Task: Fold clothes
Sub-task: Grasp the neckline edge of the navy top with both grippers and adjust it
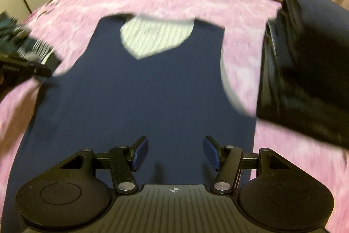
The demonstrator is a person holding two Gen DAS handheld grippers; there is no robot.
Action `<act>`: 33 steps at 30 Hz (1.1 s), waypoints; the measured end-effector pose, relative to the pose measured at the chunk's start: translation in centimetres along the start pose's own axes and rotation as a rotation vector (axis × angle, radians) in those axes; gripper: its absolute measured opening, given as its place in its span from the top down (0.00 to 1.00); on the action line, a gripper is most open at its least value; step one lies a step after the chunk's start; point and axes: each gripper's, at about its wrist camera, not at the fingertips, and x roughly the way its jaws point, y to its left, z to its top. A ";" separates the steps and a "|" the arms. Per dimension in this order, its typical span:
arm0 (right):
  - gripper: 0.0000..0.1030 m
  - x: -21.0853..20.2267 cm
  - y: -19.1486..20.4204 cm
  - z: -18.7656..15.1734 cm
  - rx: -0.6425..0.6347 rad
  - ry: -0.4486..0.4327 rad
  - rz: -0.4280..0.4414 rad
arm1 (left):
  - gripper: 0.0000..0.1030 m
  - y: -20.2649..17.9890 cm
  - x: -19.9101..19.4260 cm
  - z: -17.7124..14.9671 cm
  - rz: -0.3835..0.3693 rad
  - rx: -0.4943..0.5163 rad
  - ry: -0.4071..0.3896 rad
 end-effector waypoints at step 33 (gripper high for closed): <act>0.99 13.8 -6.6 13.3 -0.039 -0.142 -0.114 | 0.81 3.5 11.6 15.6 0.020 -0.057 0.002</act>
